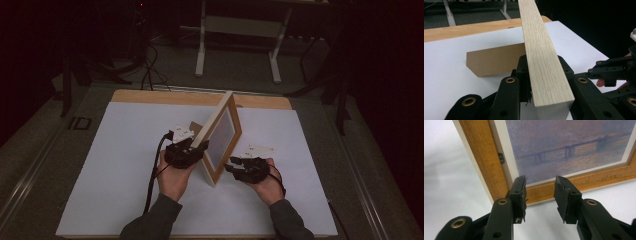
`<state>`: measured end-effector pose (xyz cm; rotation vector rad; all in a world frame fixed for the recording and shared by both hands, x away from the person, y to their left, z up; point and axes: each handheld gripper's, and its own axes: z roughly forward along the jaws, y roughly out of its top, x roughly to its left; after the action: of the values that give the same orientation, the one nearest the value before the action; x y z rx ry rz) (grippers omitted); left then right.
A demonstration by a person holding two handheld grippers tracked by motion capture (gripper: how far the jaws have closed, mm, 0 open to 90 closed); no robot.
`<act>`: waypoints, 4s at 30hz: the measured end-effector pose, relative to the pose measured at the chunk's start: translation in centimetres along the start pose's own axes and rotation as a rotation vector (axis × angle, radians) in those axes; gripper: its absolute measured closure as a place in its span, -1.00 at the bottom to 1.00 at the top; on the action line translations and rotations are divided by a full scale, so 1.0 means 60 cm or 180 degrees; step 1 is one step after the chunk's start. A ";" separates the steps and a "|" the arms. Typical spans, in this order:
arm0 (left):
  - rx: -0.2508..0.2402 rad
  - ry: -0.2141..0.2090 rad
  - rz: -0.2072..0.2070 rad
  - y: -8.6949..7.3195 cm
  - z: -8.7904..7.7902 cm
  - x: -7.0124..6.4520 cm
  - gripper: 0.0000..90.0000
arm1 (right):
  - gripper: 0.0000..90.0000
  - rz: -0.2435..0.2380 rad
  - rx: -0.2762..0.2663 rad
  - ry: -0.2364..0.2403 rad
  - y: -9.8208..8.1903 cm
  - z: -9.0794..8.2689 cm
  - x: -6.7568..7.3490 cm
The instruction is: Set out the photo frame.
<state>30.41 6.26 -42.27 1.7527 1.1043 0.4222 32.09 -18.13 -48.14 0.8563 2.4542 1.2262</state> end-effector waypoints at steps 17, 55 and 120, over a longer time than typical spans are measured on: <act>0.0116 -0.0289 -0.0056 0.008 -0.007 0.043 0.64 | 0.35 0.0059 -0.0046 -0.0152 0.010 -0.019 -0.027; 0.0311 -0.1393 0.0207 0.036 0.014 0.177 0.65 | -0.30 0.0457 -0.0068 -0.0545 0.068 0.008 -0.155; -0.0047 -0.0867 0.0167 0.014 -0.014 0.191 0.49 | 0.37 0.0717 -0.0288 0.0018 0.020 -0.010 -0.187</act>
<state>36.24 16.12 -43.37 1.7686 0.8613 0.2142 41.15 -24.84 -47.08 1.1288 2.3355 1.4039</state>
